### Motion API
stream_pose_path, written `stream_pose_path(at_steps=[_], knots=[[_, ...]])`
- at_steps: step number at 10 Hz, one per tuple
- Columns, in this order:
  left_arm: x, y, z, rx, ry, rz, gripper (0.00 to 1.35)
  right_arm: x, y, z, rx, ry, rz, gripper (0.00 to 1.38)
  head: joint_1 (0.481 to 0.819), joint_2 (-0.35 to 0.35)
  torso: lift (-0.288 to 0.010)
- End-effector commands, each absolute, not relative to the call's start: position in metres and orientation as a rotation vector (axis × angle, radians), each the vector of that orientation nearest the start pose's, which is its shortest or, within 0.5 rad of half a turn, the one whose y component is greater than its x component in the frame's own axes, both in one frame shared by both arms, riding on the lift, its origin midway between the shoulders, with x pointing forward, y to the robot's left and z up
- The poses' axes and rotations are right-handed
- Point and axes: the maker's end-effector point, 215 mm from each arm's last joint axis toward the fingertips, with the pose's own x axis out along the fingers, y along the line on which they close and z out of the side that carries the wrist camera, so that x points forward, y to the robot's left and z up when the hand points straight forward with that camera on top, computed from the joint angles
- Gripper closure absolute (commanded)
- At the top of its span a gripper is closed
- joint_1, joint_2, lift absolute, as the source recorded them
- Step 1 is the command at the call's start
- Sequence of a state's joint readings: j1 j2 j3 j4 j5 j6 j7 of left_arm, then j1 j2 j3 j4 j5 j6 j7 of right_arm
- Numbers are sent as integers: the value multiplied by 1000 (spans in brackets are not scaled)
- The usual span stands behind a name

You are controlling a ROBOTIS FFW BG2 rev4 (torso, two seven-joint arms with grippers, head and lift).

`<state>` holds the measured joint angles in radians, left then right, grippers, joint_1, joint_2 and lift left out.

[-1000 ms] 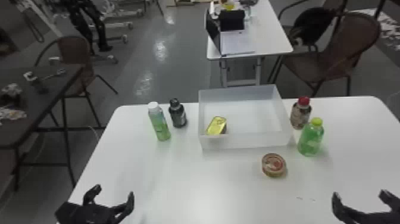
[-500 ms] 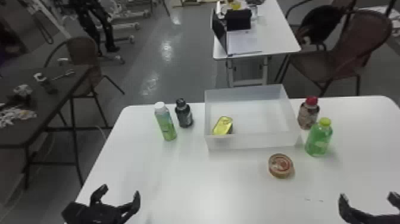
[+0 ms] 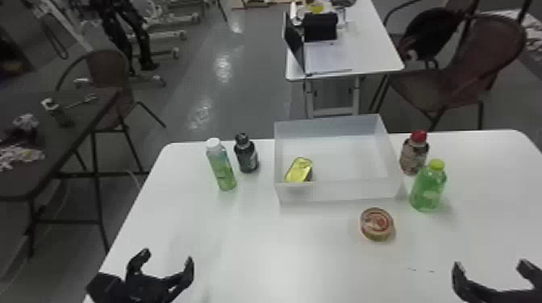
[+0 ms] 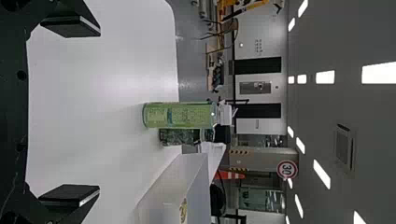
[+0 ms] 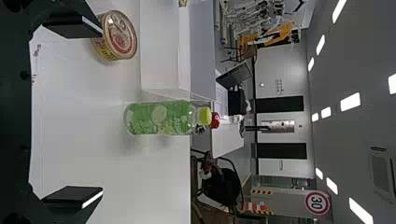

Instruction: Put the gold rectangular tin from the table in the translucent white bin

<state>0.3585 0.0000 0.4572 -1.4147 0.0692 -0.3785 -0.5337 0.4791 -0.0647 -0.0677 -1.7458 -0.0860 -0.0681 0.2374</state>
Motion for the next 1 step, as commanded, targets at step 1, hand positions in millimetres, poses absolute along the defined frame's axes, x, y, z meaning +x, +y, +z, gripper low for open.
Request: stream_pose_path(at_steps=[1], knots=[[397, 376, -484, 27, 132, -67, 117, 418, -233, -467, 31, 231, 180, 105, 695, 202, -28]])
